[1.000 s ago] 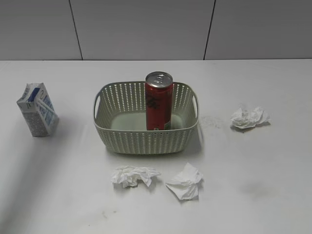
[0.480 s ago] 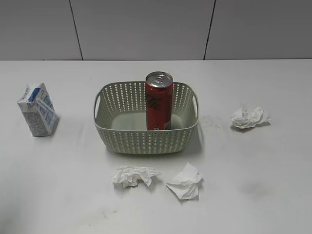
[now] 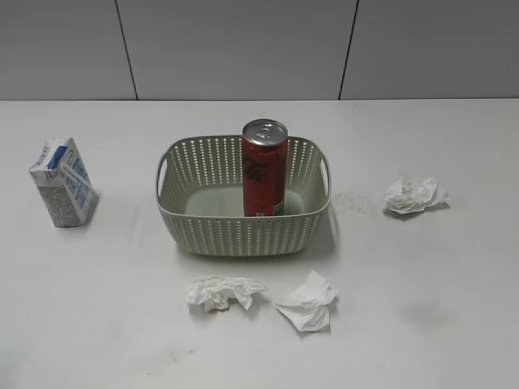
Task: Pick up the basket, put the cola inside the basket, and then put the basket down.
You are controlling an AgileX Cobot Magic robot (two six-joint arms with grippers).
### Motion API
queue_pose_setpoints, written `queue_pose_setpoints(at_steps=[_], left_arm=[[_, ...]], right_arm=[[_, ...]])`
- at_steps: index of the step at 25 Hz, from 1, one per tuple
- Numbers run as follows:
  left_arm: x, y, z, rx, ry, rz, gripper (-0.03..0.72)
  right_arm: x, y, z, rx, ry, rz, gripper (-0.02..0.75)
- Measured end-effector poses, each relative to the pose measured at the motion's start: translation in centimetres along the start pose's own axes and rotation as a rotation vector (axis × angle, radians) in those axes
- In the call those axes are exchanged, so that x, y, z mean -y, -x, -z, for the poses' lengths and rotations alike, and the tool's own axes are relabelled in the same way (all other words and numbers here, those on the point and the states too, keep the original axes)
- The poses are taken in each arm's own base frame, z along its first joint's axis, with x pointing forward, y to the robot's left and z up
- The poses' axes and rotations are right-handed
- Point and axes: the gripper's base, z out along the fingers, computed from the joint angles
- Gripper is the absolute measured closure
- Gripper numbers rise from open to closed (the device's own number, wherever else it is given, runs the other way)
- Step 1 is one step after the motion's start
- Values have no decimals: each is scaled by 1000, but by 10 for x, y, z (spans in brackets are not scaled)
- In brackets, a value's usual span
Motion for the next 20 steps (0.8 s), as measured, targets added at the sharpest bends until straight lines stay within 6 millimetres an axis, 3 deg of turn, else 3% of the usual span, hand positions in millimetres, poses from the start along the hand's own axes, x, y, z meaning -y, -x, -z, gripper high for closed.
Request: queue_pose_setpoints(at_steps=[8,20], left_arm=[[-3,-36,-1,113,4,-4,95],[-5,-63,20,297,7,-11,96]], right_arm=[[0,0,0,0,0,-1,150],[0,0,0,0,0,-1,151]])
